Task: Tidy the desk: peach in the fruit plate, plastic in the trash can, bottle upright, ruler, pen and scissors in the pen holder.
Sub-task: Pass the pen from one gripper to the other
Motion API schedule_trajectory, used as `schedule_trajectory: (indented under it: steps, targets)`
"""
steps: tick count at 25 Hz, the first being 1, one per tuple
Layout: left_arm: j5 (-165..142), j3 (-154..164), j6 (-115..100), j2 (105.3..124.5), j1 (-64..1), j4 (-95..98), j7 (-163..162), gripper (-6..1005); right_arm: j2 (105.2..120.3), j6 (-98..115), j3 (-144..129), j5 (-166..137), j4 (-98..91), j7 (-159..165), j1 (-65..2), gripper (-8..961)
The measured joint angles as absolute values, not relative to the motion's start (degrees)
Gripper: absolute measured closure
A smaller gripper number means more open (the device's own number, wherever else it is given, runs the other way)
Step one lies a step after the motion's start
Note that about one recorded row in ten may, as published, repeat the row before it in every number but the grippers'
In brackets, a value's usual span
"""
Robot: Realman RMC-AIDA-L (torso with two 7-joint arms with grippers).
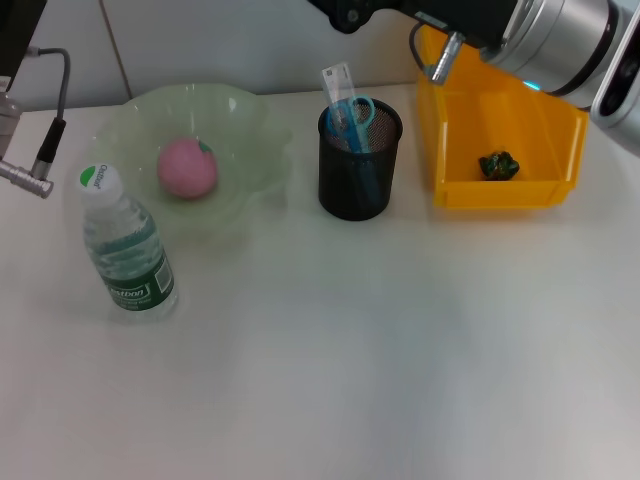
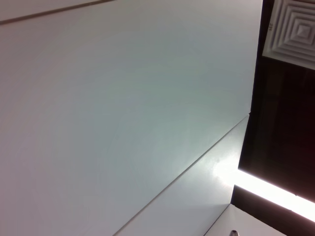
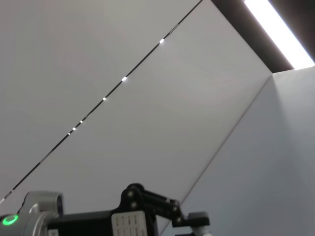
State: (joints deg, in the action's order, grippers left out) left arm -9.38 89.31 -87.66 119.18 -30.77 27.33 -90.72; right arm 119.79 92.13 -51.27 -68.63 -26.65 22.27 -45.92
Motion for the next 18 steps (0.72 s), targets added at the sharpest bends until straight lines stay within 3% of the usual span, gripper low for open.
schedule_trajectory:
  steps: [18]
  targets:
    - [-9.6,89.3,-87.7,119.09,-30.8,28.1,-91.4,830,119.88,91.5,-52.2,-67.8,-26.6,21.2,-45.8,667]
